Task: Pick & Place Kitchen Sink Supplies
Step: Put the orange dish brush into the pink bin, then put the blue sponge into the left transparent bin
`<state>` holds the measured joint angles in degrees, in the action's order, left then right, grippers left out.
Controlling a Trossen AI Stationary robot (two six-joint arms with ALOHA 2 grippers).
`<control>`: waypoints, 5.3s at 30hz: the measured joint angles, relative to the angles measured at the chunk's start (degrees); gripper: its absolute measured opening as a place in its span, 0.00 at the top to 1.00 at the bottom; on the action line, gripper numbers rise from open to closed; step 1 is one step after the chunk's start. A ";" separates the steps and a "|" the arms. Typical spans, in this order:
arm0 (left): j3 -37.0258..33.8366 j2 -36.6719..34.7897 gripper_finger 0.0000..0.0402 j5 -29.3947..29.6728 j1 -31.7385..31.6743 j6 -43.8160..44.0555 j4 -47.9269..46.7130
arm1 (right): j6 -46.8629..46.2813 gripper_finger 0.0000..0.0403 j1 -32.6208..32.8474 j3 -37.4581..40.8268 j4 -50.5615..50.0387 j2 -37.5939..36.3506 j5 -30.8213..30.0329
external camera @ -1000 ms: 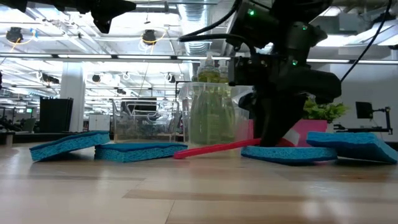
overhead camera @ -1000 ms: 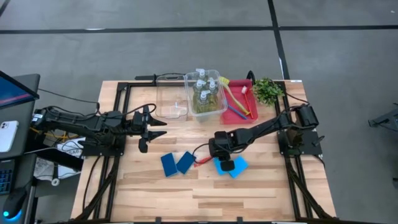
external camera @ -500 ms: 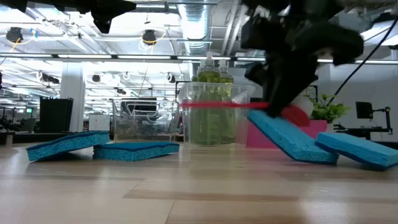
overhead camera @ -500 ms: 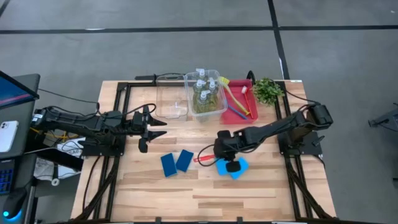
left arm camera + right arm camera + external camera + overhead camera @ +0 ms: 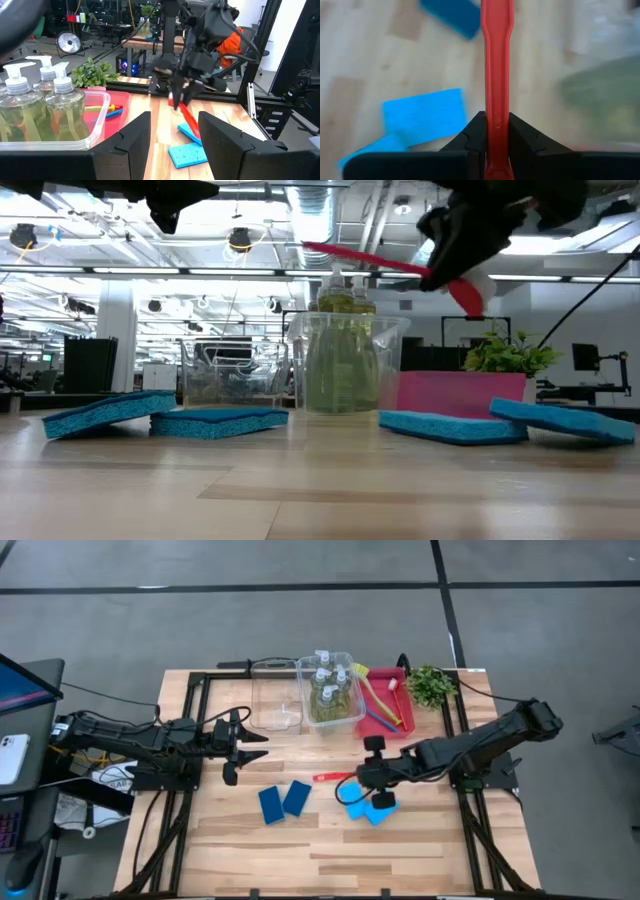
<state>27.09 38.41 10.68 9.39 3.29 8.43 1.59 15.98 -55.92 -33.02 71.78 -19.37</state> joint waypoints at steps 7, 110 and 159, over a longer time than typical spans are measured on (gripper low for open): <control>0.00 0.00 0.58 0.00 0.00 0.00 0.00 | -4.64 0.88 0.80 0.00 4.07 -4.86 -25.67; -2.42 25.09 0.58 -4.90 7.59 5.17 -9.65 | -26.54 0.69 11.90 -0.07 -17.33 -3.07 -40.48; -9.40 25.16 0.58 -3.39 8.20 9.24 1.12 | 17.82 0.70 -9.17 -0.04 36.60 22.41 24.32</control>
<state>17.69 63.57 7.29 17.58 12.52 9.54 19.41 6.81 -55.96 3.58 94.19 4.95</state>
